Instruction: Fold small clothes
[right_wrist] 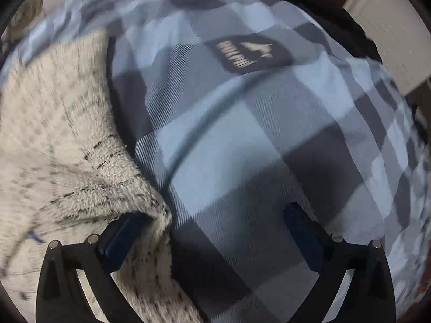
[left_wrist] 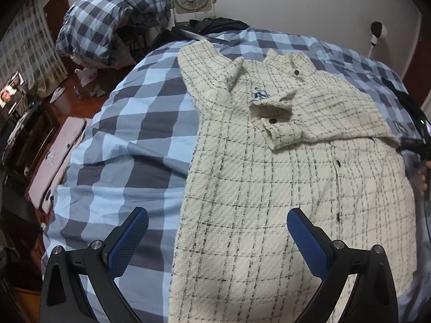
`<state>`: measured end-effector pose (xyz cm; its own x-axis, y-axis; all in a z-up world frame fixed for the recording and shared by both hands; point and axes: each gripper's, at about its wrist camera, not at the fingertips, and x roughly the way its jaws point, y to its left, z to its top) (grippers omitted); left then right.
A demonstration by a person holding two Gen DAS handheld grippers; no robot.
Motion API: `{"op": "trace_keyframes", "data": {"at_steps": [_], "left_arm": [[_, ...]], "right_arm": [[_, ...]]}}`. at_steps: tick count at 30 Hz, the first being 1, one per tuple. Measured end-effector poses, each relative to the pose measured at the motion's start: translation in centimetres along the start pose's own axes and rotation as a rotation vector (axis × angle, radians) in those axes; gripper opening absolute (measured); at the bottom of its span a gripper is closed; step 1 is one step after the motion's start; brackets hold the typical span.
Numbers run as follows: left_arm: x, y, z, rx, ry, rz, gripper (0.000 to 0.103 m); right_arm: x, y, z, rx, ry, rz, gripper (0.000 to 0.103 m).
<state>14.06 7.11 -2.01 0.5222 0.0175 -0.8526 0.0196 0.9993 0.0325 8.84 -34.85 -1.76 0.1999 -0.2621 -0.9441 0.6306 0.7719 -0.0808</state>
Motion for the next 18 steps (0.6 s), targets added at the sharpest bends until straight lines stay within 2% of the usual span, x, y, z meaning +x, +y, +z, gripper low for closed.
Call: {"op": "trace_keyframes", "data": {"at_steps": [1, 3, 5, 6, 7, 9, 11, 12, 15, 17, 18], "left_arm": [[-0.1, 0.2, 0.0, -0.011, -0.003, -0.004, 0.103], [-0.5, 1.0, 0.3, -0.043, -0.013, -0.013, 0.103], [-0.9, 1.5, 0.4, -0.068, -0.026, -0.016, 0.103], [-1.1, 1.8, 0.5, -0.084, -0.036, -0.018, 0.103], [-1.4, 2.1, 0.6, -0.096, -0.043, -0.019, 0.103], [-1.6, 2.6, 0.7, -0.112, -0.057, -0.013, 0.103], [-1.6, 3.0, 0.6, -0.124, -0.061, -0.001, 0.103], [-1.6, 3.3, 0.6, -0.131, -0.059, 0.002, 0.103], [-1.2, 4.1, 0.6, -0.156, -0.044, -0.009, 0.103], [-1.3, 4.5, 0.6, -0.171, -0.043, -0.013, 0.103], [-1.3, 4.8, 0.7, -0.180, -0.046, -0.018, 0.103]], "right_arm": [[-0.6, -0.5, -0.2, 0.020, 0.016, 0.020, 0.101], [-2.4, -1.0, -1.0, 0.037, 0.024, -0.007, 0.101], [-6.0, -0.4, -2.3, 0.024, -0.052, -0.119, 0.101], [-7.7, 0.3, -3.1, 0.015, -0.097, -0.156, 0.101], [-9.6, 1.8, -4.1, 0.001, -0.142, -0.157, 0.101], [-11.9, 5.4, -5.2, -0.049, -0.169, -0.047, 0.101], [-13.4, 11.5, -6.2, -0.151, -0.152, 0.075, 0.101], [-13.8, 14.1, -6.3, -0.204, -0.153, 0.109, 0.101], [-14.6, 24.2, -9.4, -0.411, -0.154, 0.218, 0.101], [-13.9, 30.4, -11.3, -0.532, -0.138, 0.280, 0.101], [-13.2, 32.3, -11.8, -0.575, -0.139, 0.296, 0.101]]}}
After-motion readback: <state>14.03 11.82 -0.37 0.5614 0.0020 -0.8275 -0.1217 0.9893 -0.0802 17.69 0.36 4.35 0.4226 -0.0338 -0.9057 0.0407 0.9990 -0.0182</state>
